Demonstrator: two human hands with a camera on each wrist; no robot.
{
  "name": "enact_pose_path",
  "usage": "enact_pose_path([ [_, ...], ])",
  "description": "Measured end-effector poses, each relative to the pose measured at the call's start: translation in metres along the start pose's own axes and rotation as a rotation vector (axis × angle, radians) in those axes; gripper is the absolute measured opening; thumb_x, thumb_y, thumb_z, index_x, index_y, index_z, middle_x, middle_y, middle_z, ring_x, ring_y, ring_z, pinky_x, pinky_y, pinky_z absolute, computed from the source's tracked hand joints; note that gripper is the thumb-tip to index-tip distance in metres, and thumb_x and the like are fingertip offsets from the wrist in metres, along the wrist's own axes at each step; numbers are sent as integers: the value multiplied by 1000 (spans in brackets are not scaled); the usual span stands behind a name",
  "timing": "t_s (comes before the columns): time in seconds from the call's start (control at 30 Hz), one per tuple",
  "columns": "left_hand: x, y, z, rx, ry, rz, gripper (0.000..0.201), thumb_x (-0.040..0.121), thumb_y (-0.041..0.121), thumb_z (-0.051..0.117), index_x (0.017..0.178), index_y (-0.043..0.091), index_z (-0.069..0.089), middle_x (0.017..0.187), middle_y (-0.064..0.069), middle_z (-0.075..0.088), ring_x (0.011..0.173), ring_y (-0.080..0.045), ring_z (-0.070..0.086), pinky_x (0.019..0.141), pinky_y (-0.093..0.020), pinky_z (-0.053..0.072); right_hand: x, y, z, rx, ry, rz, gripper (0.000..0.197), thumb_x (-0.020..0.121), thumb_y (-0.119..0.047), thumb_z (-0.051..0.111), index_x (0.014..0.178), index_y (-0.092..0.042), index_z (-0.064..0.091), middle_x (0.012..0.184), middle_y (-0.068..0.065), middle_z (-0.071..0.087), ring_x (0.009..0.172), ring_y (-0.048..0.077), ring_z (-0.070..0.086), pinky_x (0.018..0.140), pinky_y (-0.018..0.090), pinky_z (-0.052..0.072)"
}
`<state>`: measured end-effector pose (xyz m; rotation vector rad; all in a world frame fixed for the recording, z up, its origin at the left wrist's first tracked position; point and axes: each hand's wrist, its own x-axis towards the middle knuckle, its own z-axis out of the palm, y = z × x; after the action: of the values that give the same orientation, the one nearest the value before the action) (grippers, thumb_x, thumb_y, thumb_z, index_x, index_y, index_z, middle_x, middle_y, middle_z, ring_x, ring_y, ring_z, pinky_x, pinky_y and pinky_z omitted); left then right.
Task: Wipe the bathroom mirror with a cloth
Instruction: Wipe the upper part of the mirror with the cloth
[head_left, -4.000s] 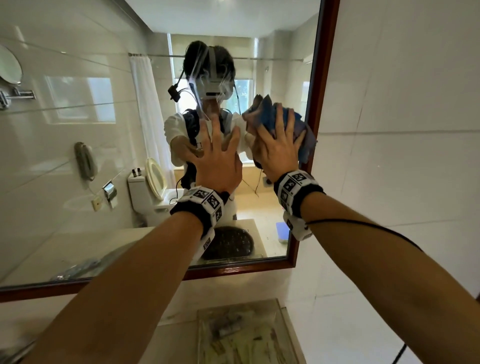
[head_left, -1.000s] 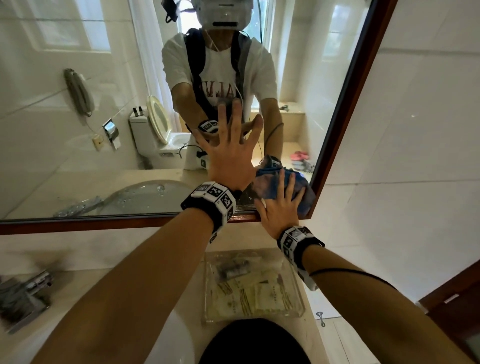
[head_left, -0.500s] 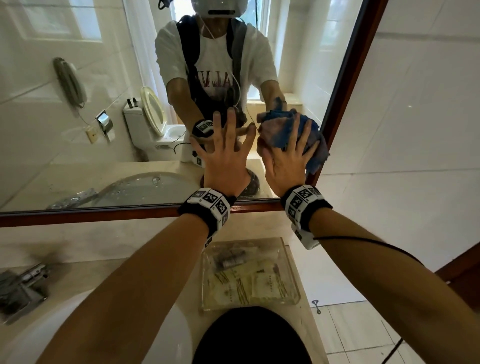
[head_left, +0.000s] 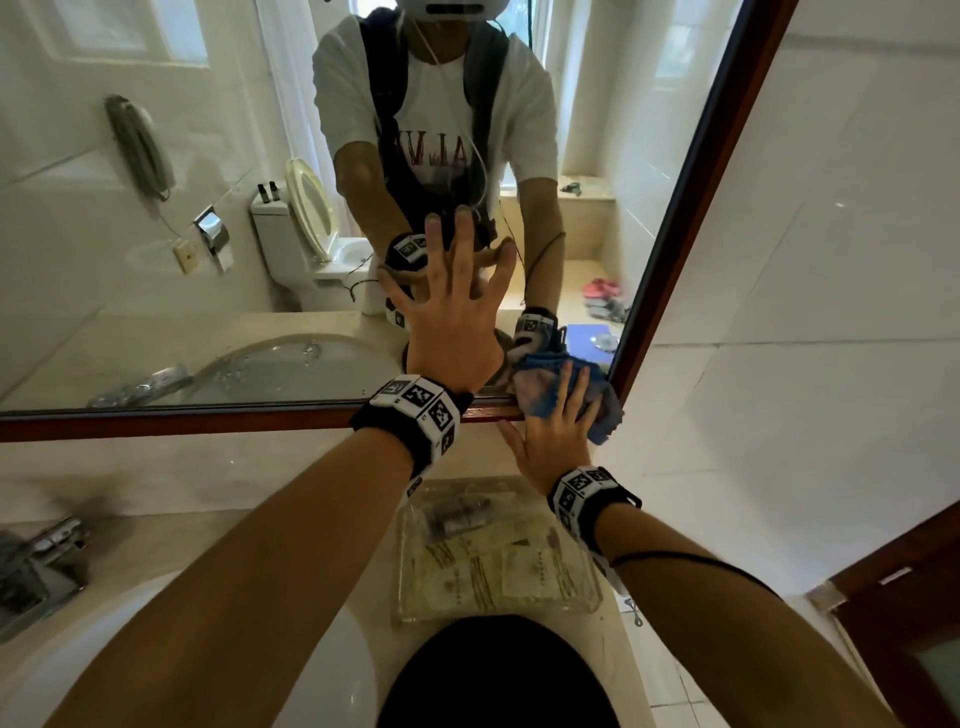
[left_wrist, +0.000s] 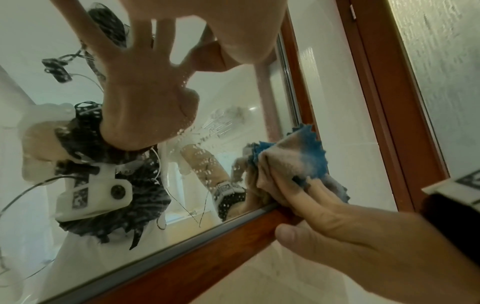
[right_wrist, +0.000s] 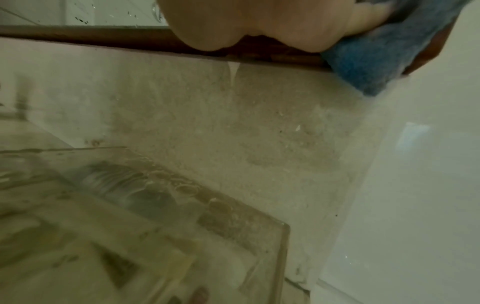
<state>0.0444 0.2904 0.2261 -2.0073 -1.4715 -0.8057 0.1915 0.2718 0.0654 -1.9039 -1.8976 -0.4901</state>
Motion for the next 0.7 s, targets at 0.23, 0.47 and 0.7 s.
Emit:
enact_pose_path([
  [0.23, -1, 2, -2, 12, -25, -8, 76, 83, 23, 30, 156, 32, 7, 162, -21, 6, 147, -47, 5, 98, -81, 17, 26, 8, -30, 114, 81, -7, 64, 95, -60, 33, 147, -24, 37, 159, 28, 6, 144, 50, 1, 105, 72, 24],
  [0.47, 0, 2, -5, -8, -37, -15, 79, 84, 23, 40, 155, 34, 9, 162, -19, 6, 147, -46, 5, 99, -81, 15, 91, -6, -96, 170, 313, 46, 57, 99, -51, 40, 151, -31, 28, 160, 24, 8, 145, 49, 3, 109, 72, 10],
  [0.7, -1, 2, -5, -6, -50, -11, 76, 85, 25, 35, 155, 35, 8, 162, -19, 6, 147, -46, 5, 100, -81, 14, 89, 3, -99, 211, 282, -9, 57, 102, -44, 34, 154, -27, 20, 162, 18, 9, 147, 45, 2, 113, 67, 4],
])
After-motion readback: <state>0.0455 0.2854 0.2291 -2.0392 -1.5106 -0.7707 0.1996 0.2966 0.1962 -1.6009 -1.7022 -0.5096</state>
